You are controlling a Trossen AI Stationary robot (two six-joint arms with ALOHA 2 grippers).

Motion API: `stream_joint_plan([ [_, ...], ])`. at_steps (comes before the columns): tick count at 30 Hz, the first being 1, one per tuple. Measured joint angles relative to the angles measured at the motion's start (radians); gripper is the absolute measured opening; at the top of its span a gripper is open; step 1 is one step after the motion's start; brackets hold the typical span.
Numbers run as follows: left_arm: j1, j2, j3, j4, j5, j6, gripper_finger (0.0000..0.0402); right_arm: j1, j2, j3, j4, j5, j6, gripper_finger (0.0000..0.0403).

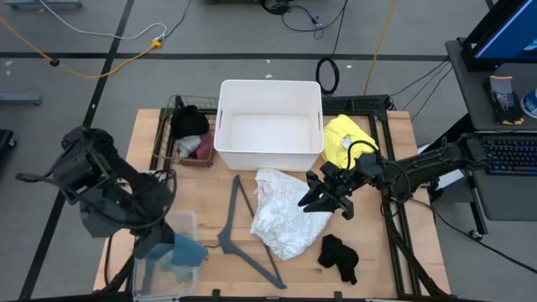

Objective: Pick & Place Cloths
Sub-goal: Put the dark gray sock into the transparent bin

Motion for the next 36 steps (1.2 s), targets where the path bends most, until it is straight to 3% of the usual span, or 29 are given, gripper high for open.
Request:
stream_joint_plan([
  [8,-0.054,0.023,0.000,-0.185,0.009,-0.244,0.0000,0.000,0.000,0.000,0.000,0.000,0.000,0.0110],
  [16,-0.084,0.080,-0.026,-0.242,-0.001,-0.279,0.0000,0.000,0.000,0.000,0.000,0.000,0.000,0.0110],
  [20,-0.105,0.087,-0.121,-0.241,0.021,-0.299,0.0000,0.000,0.000,0.000,0.000,0.000,0.000,0.0110],
  [26,-0.136,0.087,-0.292,-0.242,0.206,-0.454,0.0000,0.000,0.000,0.000,0.000,0.000,0.000,0.0110],
  [36,-0.170,0.087,-0.474,-0.194,0.194,-0.632,0.0000,0.000,0.000,0.000,0.000,0.000,0.030,0.0110],
])
